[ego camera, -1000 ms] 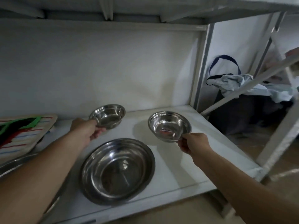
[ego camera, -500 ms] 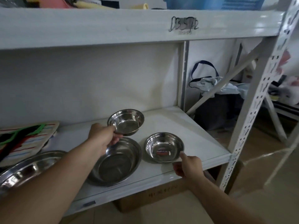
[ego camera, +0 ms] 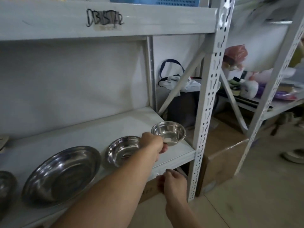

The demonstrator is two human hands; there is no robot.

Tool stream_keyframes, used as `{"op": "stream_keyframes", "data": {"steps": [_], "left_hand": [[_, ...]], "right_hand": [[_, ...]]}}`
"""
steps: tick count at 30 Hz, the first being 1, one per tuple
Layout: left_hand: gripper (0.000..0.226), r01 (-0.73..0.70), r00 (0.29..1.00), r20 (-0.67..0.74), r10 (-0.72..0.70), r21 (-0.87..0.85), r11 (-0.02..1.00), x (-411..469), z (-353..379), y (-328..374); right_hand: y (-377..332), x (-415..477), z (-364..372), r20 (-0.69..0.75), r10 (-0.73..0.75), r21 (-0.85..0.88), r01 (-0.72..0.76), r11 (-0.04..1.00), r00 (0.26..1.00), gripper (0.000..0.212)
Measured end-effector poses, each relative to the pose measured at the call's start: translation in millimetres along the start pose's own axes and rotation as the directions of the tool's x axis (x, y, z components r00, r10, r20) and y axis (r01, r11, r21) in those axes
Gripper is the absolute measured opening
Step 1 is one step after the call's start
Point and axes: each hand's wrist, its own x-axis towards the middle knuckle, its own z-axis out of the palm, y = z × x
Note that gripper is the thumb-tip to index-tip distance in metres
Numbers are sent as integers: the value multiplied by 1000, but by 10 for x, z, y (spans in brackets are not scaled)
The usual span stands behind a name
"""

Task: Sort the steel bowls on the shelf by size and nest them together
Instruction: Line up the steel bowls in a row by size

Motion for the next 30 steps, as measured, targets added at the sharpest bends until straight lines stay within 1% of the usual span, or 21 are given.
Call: {"op": "stream_keyframes", "data": {"steps": [5, 7, 9, 10, 12, 14, 16, 18, 20, 22, 23, 26, 30], "left_hand": [[24, 97, 995, -35, -97, -21, 995, 104, 194, -194], [21, 130, 990, -40, -132, -52, 990, 135, 220, -256], [11, 148, 987, -46, -152, -79, 986, 168, 241, -304], [14, 157, 985, -54, -162, -89, 984, 190, 243, -325], [17, 170, 985, -22, -174, -109, 979, 199, 233, -335], [10, 197, 980, 47, -193, -121, 973, 172, 190, -324], [17, 191, 980, 85, -183, -108, 976, 107, 101, -315], [24, 152, 985, 94, -146, -61, 986, -24, -74, -348], [24, 108, 984, 148, -104, -19, 994, -228, -336, -455], [22, 102, 970, 221, -101, 9, 995, -429, -666, -684], [22, 115, 966, 232, -116, 17, 993, -520, -855, -830], [21, 138, 977, 160, -140, 20, 990, -719, -1461, -1269], [16, 167, 985, 29, -168, 43, 985, -936, -2213, -1544]], "right_hand": [[-76, 140, -153, -6, 19, 96, -18, 995, 1000, 21], [-78, 178, -173, -8, 22, 104, -21, 994, 1000, 23], [-69, 195, -168, -8, 25, 101, -24, 995, 1000, 23], [-67, 195, -160, -6, 28, 99, -27, 995, 1000, 23], [-80, 175, -140, 2, 24, 102, -24, 994, 1000, 21], [-86, 149, -114, 14, 11, 101, -12, 995, 1000, 19], [-90, 114, -89, 31, 8, 79, -10, 997, 999, 19], [-97, 70, -73, 49, 3, 44, -5, 999, 999, 20], [-111, 2, -54, 78, -7, 15, 6, 1000, 997, 22], [-97, -86, -20, 123, -5, -41, 10, 999, 992, 22], [-69, -132, 5, 150, -1, -97, 15, 995, 989, 22], [44, -245, 98, 209, 7, -266, 50, 963, 978, 23], [151, -393, 223, 260, -11, -395, 117, 911, 966, 24]]}}
